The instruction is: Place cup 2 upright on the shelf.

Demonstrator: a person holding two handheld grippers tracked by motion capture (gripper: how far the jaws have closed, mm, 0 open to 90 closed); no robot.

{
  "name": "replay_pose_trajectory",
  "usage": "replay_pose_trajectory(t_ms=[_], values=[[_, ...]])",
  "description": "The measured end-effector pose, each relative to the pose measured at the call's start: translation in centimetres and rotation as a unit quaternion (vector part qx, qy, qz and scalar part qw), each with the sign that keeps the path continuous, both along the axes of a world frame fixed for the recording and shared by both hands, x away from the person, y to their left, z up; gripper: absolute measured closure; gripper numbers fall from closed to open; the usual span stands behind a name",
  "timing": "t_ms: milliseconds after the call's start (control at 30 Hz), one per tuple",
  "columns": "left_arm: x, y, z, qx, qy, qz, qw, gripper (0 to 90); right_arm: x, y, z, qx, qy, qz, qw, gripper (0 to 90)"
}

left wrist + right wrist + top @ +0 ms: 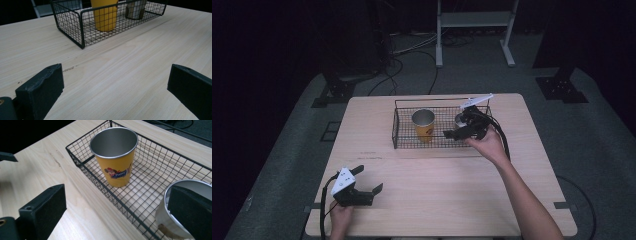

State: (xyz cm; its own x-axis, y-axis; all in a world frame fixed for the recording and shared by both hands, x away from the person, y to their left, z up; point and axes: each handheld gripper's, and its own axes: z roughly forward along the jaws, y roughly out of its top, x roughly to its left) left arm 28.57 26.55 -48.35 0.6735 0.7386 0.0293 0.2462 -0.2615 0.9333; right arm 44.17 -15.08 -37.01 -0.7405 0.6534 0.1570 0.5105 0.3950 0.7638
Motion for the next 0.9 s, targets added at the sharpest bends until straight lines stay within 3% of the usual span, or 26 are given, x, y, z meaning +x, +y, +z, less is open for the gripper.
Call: replay_pose_trajectory(t_ms=[433, 800, 900], values=[[0.0, 0.0, 0.0, 0.001, 0.001, 0.002, 1.0000, 0.0, -2.4, -2.5, -0.3, 0.004, -0.007, -0.005, 1.0000, 1.4], [0.0, 0.0, 0.0, 0.001, 0.001, 0.002, 1.0000, 0.0, -3.8, -4.3, -1.9, 0.006, 0.000, -0.012, 0.9999, 1.5], [0.0, 0.0, 0.0, 0.001, 0.001, 0.002, 1.0000, 0.0, -4.4, -4.8, -2.1, 0.013, -0.004, -0.009, 0.9999, 5.5]])
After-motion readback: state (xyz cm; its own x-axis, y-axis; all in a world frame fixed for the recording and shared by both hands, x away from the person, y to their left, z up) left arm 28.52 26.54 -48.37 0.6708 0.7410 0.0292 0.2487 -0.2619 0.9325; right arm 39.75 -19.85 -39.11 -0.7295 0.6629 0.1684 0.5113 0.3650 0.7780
